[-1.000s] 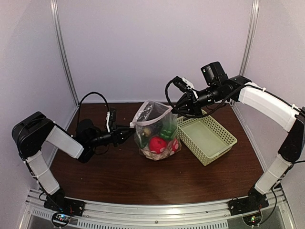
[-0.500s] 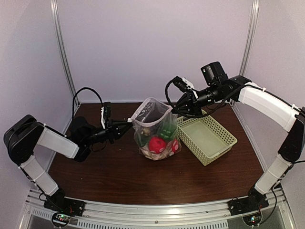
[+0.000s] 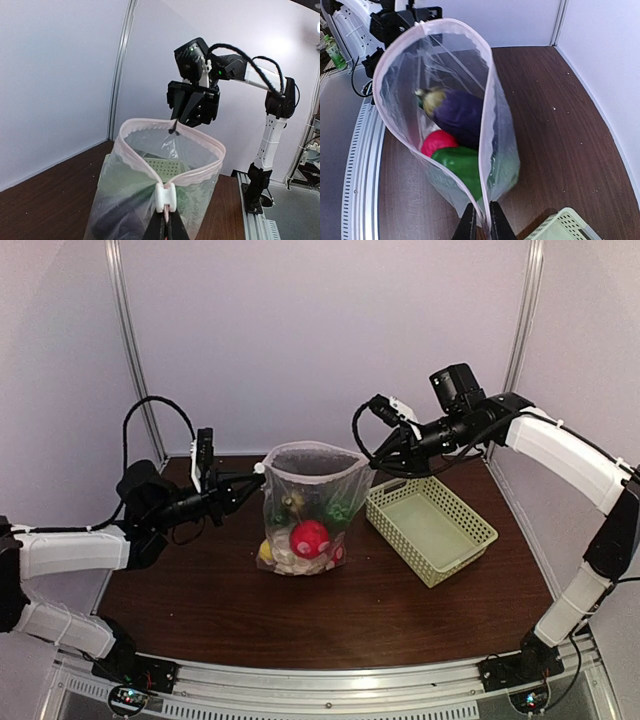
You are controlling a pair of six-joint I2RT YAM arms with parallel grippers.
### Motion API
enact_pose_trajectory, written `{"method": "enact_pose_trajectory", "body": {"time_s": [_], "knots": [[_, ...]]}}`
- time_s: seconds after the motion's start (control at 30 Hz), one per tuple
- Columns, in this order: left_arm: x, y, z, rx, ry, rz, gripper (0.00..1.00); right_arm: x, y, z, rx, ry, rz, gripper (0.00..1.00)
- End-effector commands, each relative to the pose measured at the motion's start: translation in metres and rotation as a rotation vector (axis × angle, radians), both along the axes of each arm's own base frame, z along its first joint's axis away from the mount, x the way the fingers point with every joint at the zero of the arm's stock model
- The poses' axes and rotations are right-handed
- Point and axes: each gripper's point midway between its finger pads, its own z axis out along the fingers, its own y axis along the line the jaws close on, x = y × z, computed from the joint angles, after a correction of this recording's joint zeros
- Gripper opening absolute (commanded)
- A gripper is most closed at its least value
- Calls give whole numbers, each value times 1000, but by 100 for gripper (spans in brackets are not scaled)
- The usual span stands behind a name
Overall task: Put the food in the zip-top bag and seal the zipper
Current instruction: Pass from the right arm to the left, then adjust the zipper food storage bag at the center of the board.
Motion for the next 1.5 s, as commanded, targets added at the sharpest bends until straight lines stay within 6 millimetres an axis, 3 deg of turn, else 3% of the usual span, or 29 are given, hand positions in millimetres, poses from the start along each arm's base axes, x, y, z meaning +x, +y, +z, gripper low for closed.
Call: {"method": "enact_pose_trajectory", "body": {"time_s": [0.0, 0.13, 0.3, 0.33, 0.37, 0.43, 0.5, 0.67, 0.83, 0.93, 1.0, 1.23, 1.37, 1.47], "knots": [[2, 2, 33, 136, -64, 74, 0, 21, -27, 23, -33, -72, -113, 9], [5, 2, 22, 322, 10, 73, 0, 27, -38, 37, 1, -57, -132, 11], [7, 4, 3, 424, 89, 71, 0, 17, -29, 43, 80, -21, -80, 9], [7, 5, 3, 429, 95, 76, 0, 16, -27, 44, 88, -17, -68, 11], [6, 5, 3, 429, 98, 75, 0, 16, -26, 44, 83, -20, -65, 20], [4, 5, 8, 422, 98, 67, 0, 15, -25, 43, 56, -47, -63, 42], [0, 3, 14, 420, 95, 42, 0, 14, -22, 33, 31, -54, -43, 52], [-7, -1, 27, 452, 106, -19, 0, 17, -11, -3, 10, 43, 19, 58], [-24, -3, 66, 413, 49, -76, 0, 4, 5, 29, -32, -105, 80, 67], [-30, -5, 89, 401, 31, -99, 0, 8, 7, 23, -49, -129, 73, 70], [-31, -7, 93, 417, 45, -118, 0, 12, 9, 13, -55, -102, 69, 71], [-28, -10, 63, 504, 59, -124, 0, 22, 16, -14, -20, 12, 55, 72], [-17, -1, 24, 607, 79, -50, 0, 22, 1, -22, -60, 20, 36, 71], [-16, 8, 7, 655, 62, -10, 0, 23, -9, -33, -71, 32, 12, 71]]}}
